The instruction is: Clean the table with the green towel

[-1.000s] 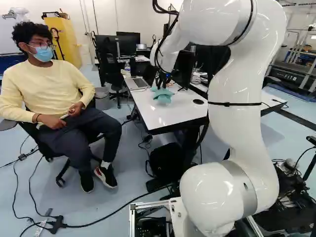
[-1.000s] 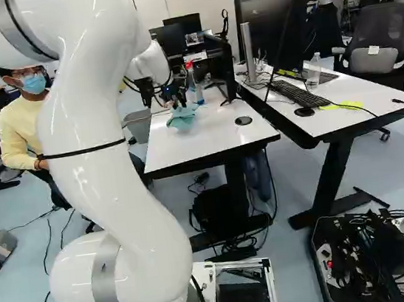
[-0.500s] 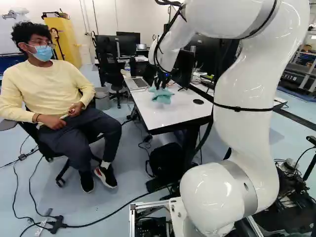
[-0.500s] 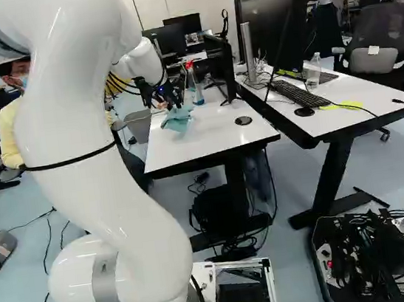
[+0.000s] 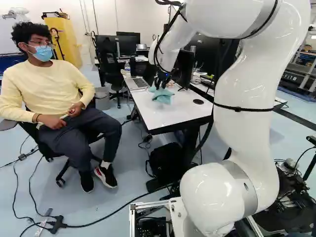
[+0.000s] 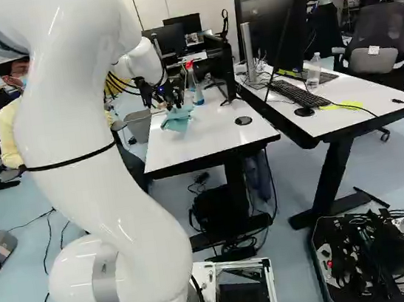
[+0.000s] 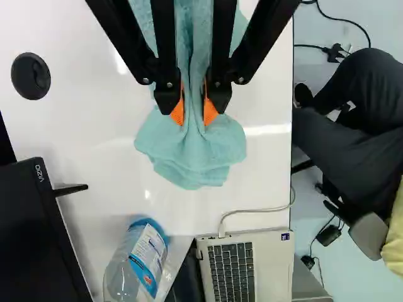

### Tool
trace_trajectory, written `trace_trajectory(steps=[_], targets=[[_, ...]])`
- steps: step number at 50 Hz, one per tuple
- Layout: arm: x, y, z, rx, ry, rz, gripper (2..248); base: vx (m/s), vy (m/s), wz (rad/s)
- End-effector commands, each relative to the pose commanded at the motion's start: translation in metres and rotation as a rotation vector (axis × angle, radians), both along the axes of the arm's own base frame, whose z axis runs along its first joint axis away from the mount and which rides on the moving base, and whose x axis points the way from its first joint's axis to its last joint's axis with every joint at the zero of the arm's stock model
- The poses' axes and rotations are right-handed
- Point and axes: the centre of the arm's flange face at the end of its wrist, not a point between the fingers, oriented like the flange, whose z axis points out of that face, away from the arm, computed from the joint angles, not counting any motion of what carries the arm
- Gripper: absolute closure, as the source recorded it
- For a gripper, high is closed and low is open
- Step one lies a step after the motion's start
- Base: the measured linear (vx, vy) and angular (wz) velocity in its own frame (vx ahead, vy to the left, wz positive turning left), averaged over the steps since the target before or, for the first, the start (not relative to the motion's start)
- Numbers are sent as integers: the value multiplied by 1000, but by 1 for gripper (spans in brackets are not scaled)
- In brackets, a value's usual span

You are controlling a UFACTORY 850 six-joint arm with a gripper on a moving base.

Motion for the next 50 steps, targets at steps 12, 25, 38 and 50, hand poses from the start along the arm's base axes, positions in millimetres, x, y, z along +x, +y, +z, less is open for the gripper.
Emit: trace_trajectory(steps=[12, 25, 38, 50], targets=[[-17, 0, 1, -1, 8, 2, 194, 0, 0, 0], [-42, -2, 1, -2, 17, 2, 194, 0, 0, 0], [-64, -8, 2, -2, 24, -4, 194, 0, 0, 0], [-69, -9, 2, -2, 25, -5, 194, 0, 0, 0]])
